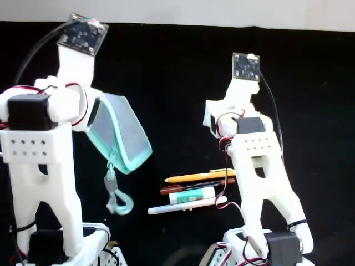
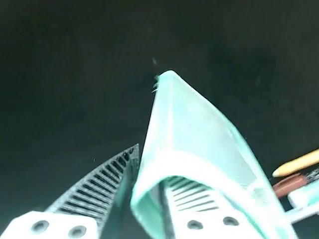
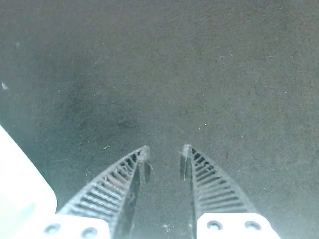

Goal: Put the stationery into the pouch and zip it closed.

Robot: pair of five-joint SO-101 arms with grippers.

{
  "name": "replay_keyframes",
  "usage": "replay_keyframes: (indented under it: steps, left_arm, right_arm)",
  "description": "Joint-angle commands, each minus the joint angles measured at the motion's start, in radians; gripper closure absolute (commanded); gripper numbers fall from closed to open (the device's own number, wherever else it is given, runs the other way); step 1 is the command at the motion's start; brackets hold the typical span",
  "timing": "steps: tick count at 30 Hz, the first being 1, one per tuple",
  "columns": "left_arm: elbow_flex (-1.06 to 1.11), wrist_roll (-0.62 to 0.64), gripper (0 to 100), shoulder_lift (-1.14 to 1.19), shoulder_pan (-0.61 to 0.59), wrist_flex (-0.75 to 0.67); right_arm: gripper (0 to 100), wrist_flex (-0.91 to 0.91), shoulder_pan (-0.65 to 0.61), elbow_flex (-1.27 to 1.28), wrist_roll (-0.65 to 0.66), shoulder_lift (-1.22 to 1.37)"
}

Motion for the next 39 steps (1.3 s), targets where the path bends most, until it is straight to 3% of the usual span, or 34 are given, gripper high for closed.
replay_keyframes:
  steps: [1, 7, 11, 28, 33, 39]
  left_arm:
    - [0.038, -0.034, 99, -0.008, 0.015, 0.008]
    - [-0.028, -0.029, 99, -0.008, 0.015, 0.031]
    - [-0.093, 0.040, 99, -0.010, 0.013, 0.032]
    - [-0.216, 0.620, 99, -0.010, -0.035, 0.035]
    - [-0.110, 0.649, 99, 0.015, -0.097, 0.037]
    - [-0.074, 0.646, 99, 0.219, -0.162, 0.034]
  right_arm:
    - [87.9, -0.002, 0.005, -0.002, -0.009, -0.005]
    - [87.9, -0.002, 0.005, -0.002, -0.009, -0.005]
    - [87.9, -0.002, 0.005, -0.002, -0.009, -0.005]
    - [87.9, -0.002, 0.005, -0.002, -0.009, -0.005]
    - [87.9, -0.002, 0.005, -0.004, -0.009, -0.005]
    - [87.9, -0.002, 0.005, -0.004, -0.011, -0.005]
